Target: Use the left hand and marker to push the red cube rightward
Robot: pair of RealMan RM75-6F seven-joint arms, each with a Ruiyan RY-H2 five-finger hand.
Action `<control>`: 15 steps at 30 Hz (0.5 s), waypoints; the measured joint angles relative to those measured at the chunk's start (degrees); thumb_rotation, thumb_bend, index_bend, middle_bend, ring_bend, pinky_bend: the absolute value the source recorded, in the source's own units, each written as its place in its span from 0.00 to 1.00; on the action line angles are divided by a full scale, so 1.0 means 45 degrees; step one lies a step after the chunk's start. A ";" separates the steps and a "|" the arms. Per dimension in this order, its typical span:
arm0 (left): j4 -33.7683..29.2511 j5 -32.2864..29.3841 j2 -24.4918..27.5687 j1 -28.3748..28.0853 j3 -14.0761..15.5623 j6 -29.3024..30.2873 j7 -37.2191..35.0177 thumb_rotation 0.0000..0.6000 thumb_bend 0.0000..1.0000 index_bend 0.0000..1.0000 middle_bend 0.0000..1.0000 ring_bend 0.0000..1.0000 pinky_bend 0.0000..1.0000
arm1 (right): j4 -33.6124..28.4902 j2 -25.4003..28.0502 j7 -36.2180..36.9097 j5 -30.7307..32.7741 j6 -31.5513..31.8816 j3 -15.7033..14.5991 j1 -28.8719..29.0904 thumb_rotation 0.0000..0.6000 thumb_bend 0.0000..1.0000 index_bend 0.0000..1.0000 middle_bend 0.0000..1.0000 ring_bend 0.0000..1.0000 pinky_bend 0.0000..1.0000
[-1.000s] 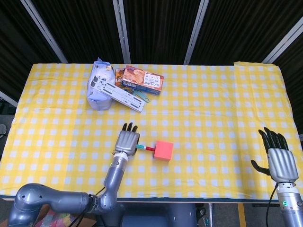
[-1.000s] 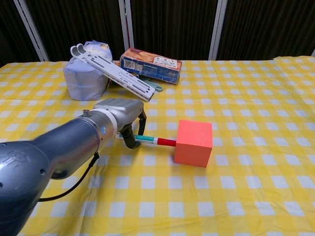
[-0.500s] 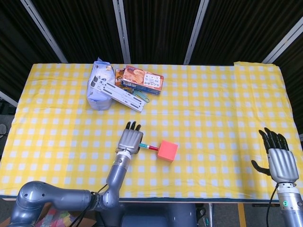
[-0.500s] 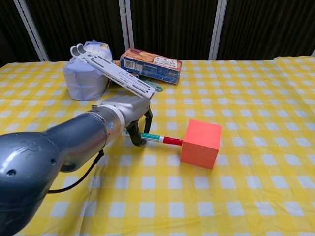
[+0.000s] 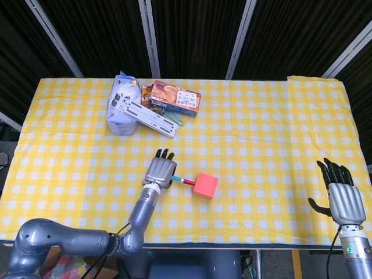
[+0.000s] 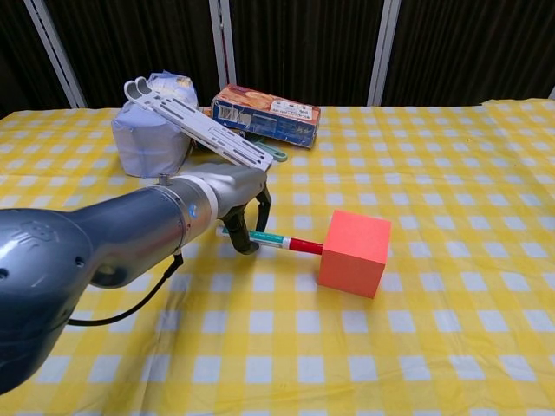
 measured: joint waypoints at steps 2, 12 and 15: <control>0.0163 -0.0090 -0.0142 -0.0157 -0.0033 -0.0039 0.0030 1.00 0.48 0.58 0.13 0.00 0.06 | -0.0006 0.0016 0.0000 0.0020 -0.0026 -0.0001 0.0007 1.00 0.30 0.00 0.00 0.00 0.00; 0.1257 -0.0570 -0.1246 -0.1237 -0.0527 -0.0159 0.0380 1.00 0.48 0.58 0.13 0.00 0.06 | -0.0072 0.0090 0.0038 0.0151 -0.0137 -0.0010 0.0013 1.00 0.30 0.00 0.00 0.00 0.00; 0.1550 -0.0733 -0.1506 -0.1538 -0.0690 -0.0187 0.0546 1.00 0.48 0.58 0.13 0.00 0.06 | -0.0089 0.0107 0.0027 0.0177 -0.0170 -0.0012 0.0024 1.00 0.30 0.00 0.00 0.00 0.00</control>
